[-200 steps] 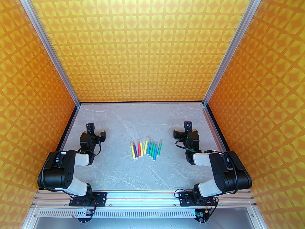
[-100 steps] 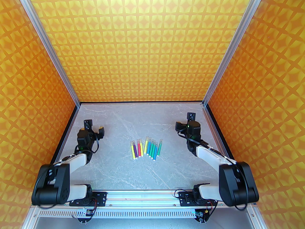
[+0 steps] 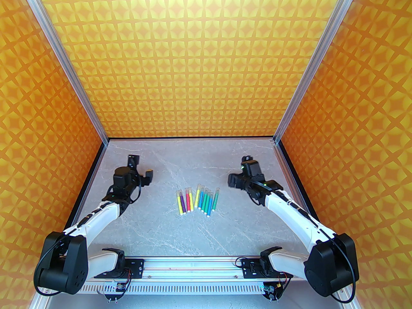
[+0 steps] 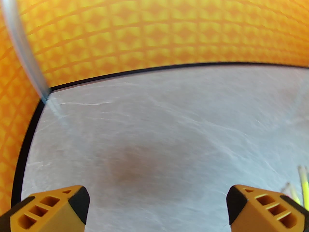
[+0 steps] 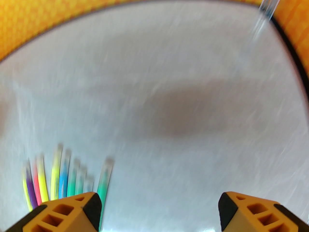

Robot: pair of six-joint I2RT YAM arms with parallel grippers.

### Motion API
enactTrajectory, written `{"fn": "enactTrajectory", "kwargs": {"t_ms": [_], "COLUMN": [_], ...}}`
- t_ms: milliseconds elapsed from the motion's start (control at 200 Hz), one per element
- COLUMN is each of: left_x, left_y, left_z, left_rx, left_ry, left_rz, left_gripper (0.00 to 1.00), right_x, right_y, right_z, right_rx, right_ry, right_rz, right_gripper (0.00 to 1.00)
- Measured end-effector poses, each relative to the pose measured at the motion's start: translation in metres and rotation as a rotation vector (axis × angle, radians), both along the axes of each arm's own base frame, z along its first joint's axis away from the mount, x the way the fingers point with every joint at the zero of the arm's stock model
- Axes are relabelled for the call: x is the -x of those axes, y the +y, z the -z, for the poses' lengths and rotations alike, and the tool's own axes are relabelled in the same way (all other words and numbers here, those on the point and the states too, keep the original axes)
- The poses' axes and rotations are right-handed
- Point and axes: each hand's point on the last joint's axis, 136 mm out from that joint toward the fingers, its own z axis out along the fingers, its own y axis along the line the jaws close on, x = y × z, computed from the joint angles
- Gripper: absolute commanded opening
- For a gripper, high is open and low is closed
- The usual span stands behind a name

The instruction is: Open the pen caps

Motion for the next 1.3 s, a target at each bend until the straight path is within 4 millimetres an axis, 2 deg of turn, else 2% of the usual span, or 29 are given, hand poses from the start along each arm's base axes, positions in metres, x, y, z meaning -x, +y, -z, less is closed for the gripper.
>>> {"fn": "enactTrajectory", "kwargs": {"t_ms": [70, 240, 410, 585, 1010, 1300], "left_x": [0.004, 0.013, 0.017, 0.018, 0.019, 0.02], "left_y": [-0.01, -0.031, -0.04, -0.042, -0.042, -0.044], "left_z": [0.002, 0.01, 0.013, 0.014, 0.006, 0.006], "left_rx": [-0.016, -0.047, -0.062, -0.066, -0.061, -0.061], "left_ry": [0.019, 0.056, 0.064, 0.069, 0.048, 0.048], "left_rz": [0.034, 0.104, 0.137, 0.144, 0.145, 0.149], "left_gripper": [0.99, 0.99, 0.99, 0.99, 0.99, 0.99], "right_x": [0.013, 0.029, 0.039, 0.043, 0.033, 0.034], "right_y": [0.016, 0.048, 0.065, 0.071, 0.086, 0.086], "right_z": [0.008, 0.025, 0.048, 0.064, 0.09, 0.106], "right_rx": [-0.01, -0.024, -0.017, -0.023, -0.067, -0.057], "right_ry": [0.062, 0.165, 0.249, 0.303, 0.363, 0.401], "right_rz": [-0.036, -0.091, -0.105, -0.086, -0.04, -0.02], "right_gripper": [0.81, 0.77, 0.72, 0.64, 0.46, 0.42]}}
